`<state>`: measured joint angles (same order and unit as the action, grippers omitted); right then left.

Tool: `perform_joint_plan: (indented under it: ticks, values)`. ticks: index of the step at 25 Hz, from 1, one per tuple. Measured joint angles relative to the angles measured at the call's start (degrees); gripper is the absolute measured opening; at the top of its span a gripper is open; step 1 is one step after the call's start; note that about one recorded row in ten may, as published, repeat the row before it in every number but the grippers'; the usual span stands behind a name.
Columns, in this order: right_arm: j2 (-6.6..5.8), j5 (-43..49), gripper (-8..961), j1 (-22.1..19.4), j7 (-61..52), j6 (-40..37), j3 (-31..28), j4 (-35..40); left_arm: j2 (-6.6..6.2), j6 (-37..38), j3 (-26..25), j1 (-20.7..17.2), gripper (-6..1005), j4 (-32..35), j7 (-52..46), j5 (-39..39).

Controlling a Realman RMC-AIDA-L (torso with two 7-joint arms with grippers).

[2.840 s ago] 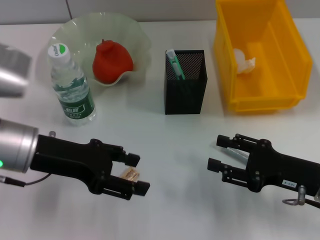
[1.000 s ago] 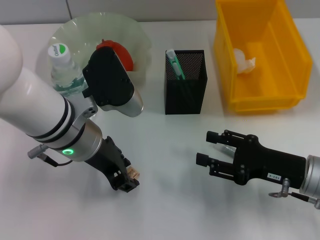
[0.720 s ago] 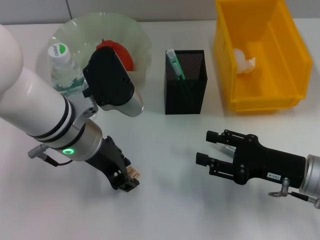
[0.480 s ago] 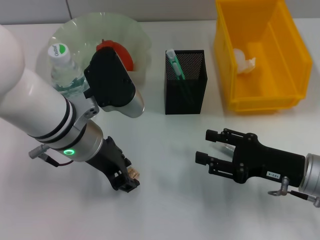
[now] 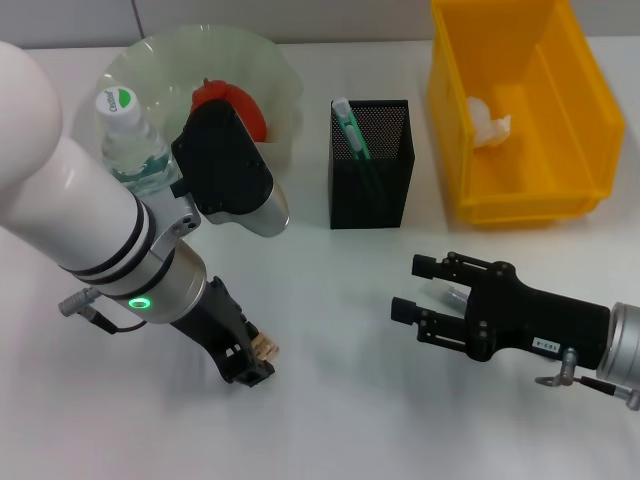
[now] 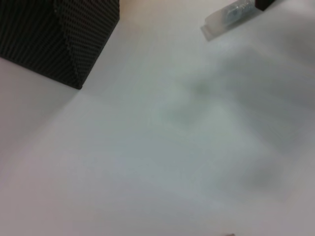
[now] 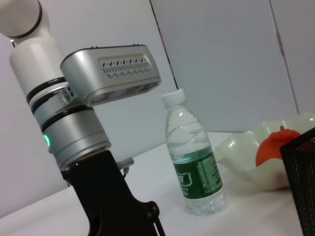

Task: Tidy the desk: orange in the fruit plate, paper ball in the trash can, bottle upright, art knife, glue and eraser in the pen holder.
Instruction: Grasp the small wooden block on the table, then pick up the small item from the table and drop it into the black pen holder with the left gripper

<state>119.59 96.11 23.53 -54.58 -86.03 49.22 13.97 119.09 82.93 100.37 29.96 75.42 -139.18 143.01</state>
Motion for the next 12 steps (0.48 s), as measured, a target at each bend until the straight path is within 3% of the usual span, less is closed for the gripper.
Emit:
perform_joint_plan:
  ticks: [3, 12]
  values:
    - [-0.04, -0.31, 690, -0.01, 0.0, 0.32, 0.0, 0.0, 0.0, 0.12, 0.01, 0.18, 486, -0.18, 0.1, -0.01]
    - [-0.07, -0.52, 689, 0.17, 0.0, 0.42, 0.0, 0.2, 0.0, -0.26, -0.07, 0.68, 338, -0.62, 0.16, -0.01]
